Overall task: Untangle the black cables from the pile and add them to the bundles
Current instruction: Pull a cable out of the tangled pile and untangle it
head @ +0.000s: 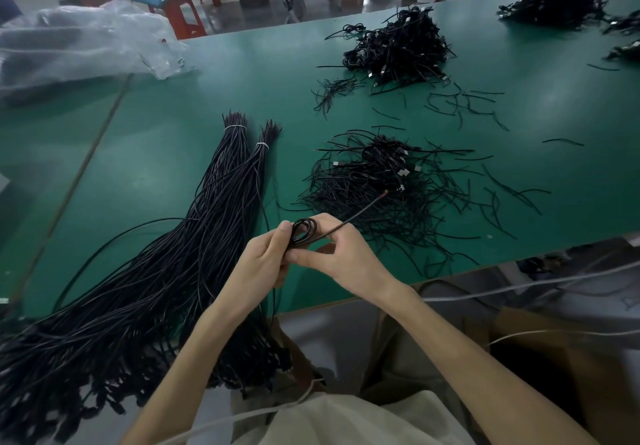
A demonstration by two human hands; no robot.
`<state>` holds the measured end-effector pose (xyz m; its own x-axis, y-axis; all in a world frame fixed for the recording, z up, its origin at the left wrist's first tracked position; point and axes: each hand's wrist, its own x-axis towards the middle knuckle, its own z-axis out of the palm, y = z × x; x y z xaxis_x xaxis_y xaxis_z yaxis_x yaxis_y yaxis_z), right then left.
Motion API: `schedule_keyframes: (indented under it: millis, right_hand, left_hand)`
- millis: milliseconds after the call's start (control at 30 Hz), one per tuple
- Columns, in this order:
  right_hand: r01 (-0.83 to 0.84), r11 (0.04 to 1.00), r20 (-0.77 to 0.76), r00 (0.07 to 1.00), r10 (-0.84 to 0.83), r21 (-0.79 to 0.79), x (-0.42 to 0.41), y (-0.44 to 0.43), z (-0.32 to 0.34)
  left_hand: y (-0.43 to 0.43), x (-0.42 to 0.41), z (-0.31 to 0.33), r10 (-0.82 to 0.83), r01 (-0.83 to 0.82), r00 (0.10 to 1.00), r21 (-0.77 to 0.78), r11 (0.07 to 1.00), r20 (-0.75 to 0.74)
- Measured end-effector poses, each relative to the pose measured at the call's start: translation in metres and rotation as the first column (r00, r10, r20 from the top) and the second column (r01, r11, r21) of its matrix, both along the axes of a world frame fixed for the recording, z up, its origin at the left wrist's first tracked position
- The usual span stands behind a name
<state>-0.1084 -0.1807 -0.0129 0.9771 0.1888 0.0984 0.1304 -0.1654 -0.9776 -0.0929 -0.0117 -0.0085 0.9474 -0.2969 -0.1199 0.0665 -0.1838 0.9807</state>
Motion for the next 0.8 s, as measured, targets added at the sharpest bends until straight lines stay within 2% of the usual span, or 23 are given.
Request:
schedule_keyframes:
  millis: [167,367,533,800]
  right_hand:
    - [0.032,0.999,0.002,1.000,-0.032,-0.028,0.0057,-0.0057,0.0017]
    - [-0.014,0.999,-0.036,0.999,0.016,0.044,0.0083,-0.0082,0.0034]
    - [-0.036,0.977,-0.132,0.989,0.064,0.209,0.0078,-0.0103,0.0053]
    - [0.039,0.980,-0.115,0.993,-0.017,0.196,0.0040,-0.0019,0.0071]
  left_hand:
    - [-0.0052,-0.0024,0.0013,0.024,-0.023,0.999,0.030,0.999,-0.024]
    - [-0.0094,-0.0054,0.0024,0.074,-0.075,0.997,-0.039,0.996,-0.018]
    - [-0.0086,-0.0036,0.0034,0.115,-0.119,0.993,-0.111,0.987,-0.042]
    - [-0.0093,-0.0057,0.0029,0.111,-0.121,0.992,-0.162,0.979,-0.068]
